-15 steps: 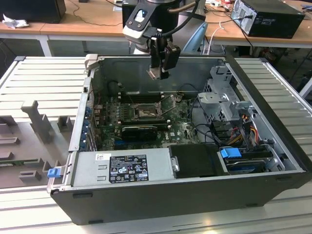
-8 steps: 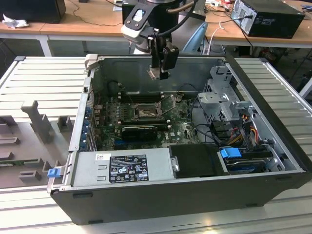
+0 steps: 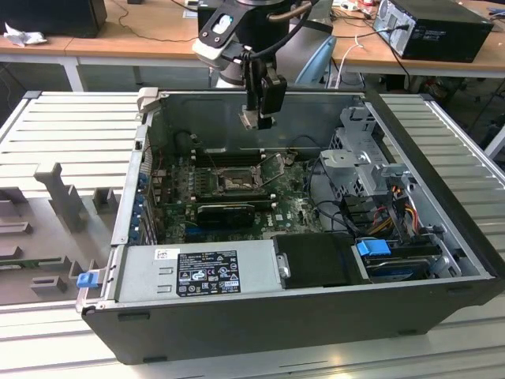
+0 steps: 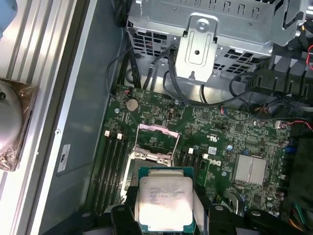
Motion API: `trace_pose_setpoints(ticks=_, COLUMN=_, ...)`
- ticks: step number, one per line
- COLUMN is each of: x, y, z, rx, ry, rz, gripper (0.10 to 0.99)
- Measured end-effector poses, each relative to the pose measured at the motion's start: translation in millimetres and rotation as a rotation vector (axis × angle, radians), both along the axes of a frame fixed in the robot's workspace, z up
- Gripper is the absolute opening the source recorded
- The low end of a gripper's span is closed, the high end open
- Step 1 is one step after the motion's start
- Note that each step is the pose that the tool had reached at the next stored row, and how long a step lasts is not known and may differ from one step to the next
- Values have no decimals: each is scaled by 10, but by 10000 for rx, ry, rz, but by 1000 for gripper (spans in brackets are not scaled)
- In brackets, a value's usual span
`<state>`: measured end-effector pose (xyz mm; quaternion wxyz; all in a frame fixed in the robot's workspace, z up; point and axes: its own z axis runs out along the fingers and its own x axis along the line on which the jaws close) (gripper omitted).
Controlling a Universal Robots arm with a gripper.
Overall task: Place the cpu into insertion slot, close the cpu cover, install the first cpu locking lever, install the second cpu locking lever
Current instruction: 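Place the cpu into insertion slot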
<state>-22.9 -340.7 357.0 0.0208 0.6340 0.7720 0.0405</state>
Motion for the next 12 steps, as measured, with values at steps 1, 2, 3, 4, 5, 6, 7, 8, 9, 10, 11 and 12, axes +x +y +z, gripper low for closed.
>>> trace_pose_setpoints(ticks=1, x=0, y=0, z=0, rx=0, ry=0, rz=-93, gripper=525)
trace_pose_setpoints(ticks=2, x=0, y=0, z=-1, rx=0, ry=0, rz=-185, gripper=525)
trace_pose_setpoints(ticks=3, x=0, y=0, z=-1, rx=0, ry=0, rz=-236, gripper=525)
trace_pose_setpoints(ticks=4, x=0, y=0, z=-2, rx=0, ry=-1, rz=-293, gripper=525)
trace_pose_setpoints(ticks=5, x=0, y=0, z=-2, rx=0, ry=0, rz=-355, gripper=525)
trace_pose_setpoints(ticks=6, x=0, y=0, z=-2, rx=-1, ry=0, rz=-421, gripper=525)
trace_pose_setpoints(ticks=7, x=0, y=0, z=-3, rx=-1, ry=0, rz=-507, gripper=525)
trace_pose_setpoints(ticks=8, x=0, y=0, z=-3, rx=0, ry=-1, rz=-557, gripper=525)
trace_pose_setpoints(ticks=9, x=0, y=0, z=-5, rx=0, ry=0, rz=-640, gripper=525)
trace_pose_setpoints(ticks=10, x=0, y=0, z=-6, rx=-1, ry=-1, rz=-722, gripper=525)
trace_pose_setpoints(ticks=11, x=0, y=0, z=-8, rx=-3, ry=-1, rz=-785, gripper=525)
trace_pose_setpoints(ticks=12, x=0, y=0, z=-9, rx=-6, ry=-1, rz=-863, gripper=525)
